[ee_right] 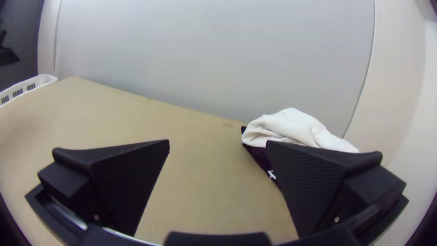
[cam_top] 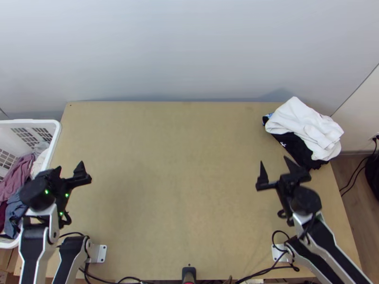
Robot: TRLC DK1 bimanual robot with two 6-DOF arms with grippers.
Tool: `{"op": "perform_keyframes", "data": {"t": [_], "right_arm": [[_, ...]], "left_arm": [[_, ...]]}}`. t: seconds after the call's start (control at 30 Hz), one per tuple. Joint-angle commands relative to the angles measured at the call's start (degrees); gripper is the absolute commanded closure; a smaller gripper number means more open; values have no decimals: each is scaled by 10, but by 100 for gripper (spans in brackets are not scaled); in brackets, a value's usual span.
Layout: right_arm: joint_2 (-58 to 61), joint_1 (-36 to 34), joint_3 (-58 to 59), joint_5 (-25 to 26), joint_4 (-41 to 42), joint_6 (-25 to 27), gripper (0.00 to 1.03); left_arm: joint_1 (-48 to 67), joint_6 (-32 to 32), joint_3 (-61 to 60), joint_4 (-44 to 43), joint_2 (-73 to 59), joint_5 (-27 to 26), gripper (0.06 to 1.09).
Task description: Fold the t-shirt
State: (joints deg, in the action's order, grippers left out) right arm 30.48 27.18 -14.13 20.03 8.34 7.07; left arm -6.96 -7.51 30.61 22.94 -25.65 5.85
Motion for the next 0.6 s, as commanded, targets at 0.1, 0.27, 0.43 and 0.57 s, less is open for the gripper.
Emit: {"op": "perform_keyframes", "data": {"t": [0.1,0.27,0.43,0.57], "right_arm": [[-295,15,140,4,-56,52,4],[-306,9,140,4,-52,47,4],[-306,-4,140,4,-51,29,4],[-305,2,140,4,-54,22,4]], "left_arm": [[5,63,-148,-135,98,24,10],[59,83,-216,-154,195,24,10],[91,90,-260,-152,257,25,10],[92,88,-274,-138,257,25,10]]}}
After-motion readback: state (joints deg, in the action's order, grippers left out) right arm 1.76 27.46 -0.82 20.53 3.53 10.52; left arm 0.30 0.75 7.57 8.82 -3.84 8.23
